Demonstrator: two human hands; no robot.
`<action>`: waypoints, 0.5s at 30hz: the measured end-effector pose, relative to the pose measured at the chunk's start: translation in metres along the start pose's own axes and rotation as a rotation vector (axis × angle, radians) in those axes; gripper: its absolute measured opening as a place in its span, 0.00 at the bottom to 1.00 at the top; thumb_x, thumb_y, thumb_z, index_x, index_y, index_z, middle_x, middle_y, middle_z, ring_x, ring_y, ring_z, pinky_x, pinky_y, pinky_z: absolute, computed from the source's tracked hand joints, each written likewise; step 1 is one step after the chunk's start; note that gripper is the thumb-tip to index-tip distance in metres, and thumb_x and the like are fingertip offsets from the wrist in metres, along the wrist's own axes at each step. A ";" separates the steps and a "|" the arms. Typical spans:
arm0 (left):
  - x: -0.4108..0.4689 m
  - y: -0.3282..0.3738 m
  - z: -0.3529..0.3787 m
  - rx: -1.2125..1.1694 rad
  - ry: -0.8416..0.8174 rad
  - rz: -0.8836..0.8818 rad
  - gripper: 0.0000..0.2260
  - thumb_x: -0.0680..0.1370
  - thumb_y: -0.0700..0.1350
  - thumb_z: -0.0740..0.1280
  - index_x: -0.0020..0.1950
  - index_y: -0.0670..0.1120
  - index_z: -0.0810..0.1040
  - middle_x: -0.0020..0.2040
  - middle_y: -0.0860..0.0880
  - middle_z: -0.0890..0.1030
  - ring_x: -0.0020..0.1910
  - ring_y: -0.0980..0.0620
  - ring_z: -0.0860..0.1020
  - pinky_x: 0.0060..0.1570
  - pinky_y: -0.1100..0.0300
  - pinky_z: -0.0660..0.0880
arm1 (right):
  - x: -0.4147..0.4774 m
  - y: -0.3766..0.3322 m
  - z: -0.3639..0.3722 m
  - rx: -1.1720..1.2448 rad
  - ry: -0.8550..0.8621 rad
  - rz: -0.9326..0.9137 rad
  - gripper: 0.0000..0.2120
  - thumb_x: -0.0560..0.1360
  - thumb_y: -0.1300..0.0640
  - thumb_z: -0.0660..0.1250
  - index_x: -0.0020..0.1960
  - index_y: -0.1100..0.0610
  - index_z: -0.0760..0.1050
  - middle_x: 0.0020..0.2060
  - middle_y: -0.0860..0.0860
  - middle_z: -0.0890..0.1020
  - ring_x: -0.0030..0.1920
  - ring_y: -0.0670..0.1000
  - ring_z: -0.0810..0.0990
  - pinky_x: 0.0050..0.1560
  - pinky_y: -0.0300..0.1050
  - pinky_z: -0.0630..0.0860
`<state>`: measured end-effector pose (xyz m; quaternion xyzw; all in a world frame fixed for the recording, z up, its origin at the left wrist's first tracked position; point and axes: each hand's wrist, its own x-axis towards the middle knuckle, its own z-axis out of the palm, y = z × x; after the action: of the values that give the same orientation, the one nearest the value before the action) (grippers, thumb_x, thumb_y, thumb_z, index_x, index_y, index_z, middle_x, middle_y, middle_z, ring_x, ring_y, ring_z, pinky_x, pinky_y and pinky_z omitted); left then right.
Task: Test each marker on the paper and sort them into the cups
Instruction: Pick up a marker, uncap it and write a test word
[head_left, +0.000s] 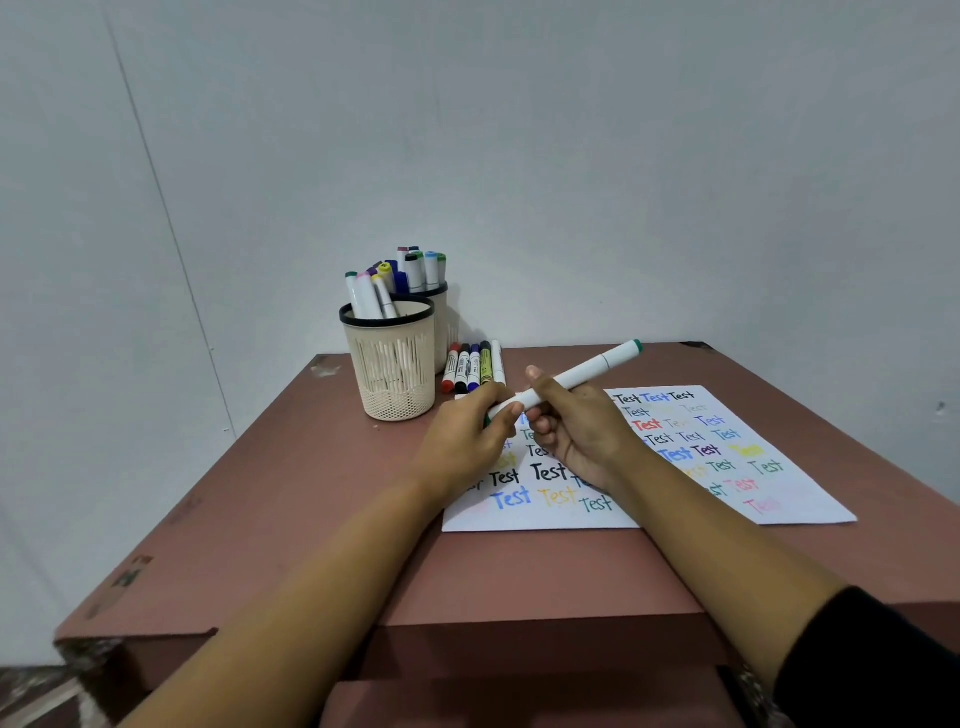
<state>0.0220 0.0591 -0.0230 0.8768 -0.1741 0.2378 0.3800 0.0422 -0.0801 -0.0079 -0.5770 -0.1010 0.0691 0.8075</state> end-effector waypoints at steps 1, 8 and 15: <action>0.000 0.000 0.000 0.004 -0.002 0.001 0.07 0.79 0.45 0.62 0.51 0.43 0.76 0.36 0.53 0.78 0.29 0.66 0.72 0.30 0.71 0.64 | 0.000 0.000 0.000 -0.005 -0.003 0.005 0.12 0.77 0.55 0.66 0.37 0.60 0.74 0.26 0.52 0.72 0.23 0.44 0.68 0.23 0.34 0.66; -0.001 0.002 0.001 -0.026 0.007 -0.026 0.07 0.79 0.46 0.62 0.50 0.44 0.77 0.36 0.53 0.78 0.29 0.63 0.73 0.32 0.68 0.66 | 0.000 -0.001 0.000 0.002 -0.025 0.041 0.12 0.77 0.55 0.66 0.38 0.60 0.74 0.25 0.51 0.72 0.22 0.44 0.69 0.22 0.34 0.66; 0.004 0.013 -0.008 -0.381 0.140 -0.129 0.02 0.76 0.41 0.67 0.45 0.48 0.79 0.32 0.52 0.78 0.30 0.57 0.75 0.31 0.63 0.71 | 0.000 -0.011 0.005 0.041 -0.065 0.027 0.11 0.77 0.51 0.65 0.40 0.57 0.75 0.28 0.51 0.74 0.25 0.45 0.71 0.25 0.35 0.69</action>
<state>0.0164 0.0563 -0.0086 0.7798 -0.1326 0.2359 0.5646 0.0406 -0.0792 0.0038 -0.5592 -0.1177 0.1008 0.8144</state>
